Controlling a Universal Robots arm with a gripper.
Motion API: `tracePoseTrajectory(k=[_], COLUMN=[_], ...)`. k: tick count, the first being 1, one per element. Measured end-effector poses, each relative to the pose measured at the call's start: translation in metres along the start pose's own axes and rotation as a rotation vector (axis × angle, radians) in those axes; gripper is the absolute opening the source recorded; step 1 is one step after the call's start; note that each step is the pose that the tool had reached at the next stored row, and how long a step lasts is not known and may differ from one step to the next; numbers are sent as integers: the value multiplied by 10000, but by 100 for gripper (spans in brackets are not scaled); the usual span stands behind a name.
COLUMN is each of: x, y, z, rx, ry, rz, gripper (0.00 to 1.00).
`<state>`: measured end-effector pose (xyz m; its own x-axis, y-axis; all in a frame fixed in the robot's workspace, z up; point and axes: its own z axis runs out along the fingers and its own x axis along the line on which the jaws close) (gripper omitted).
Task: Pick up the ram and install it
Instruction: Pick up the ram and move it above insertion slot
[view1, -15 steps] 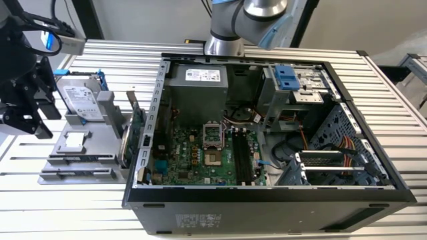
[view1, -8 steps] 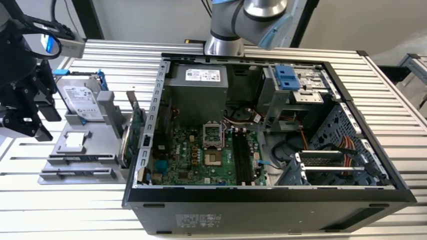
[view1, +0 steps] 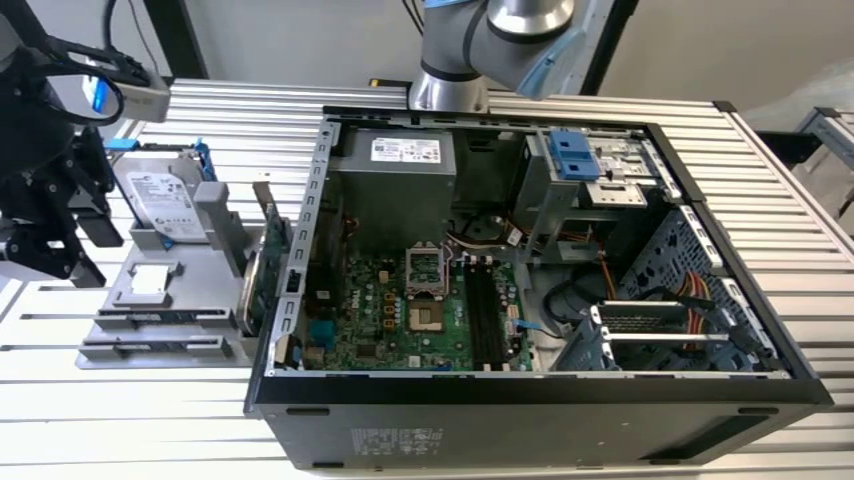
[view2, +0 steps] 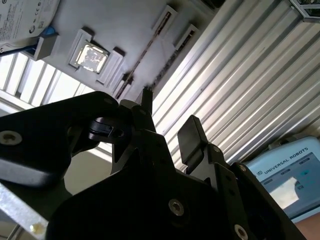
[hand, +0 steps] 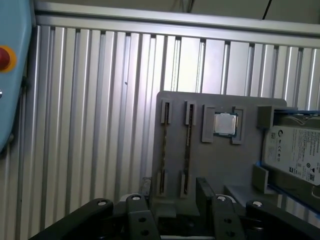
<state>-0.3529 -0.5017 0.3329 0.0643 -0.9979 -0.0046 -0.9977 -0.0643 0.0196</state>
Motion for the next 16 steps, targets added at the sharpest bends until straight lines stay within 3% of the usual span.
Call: tracePoseTrajectory(k=[16], x=[36], y=[22], z=[67], rx=[0], ry=[-2], rz=[96], gripper=[100])
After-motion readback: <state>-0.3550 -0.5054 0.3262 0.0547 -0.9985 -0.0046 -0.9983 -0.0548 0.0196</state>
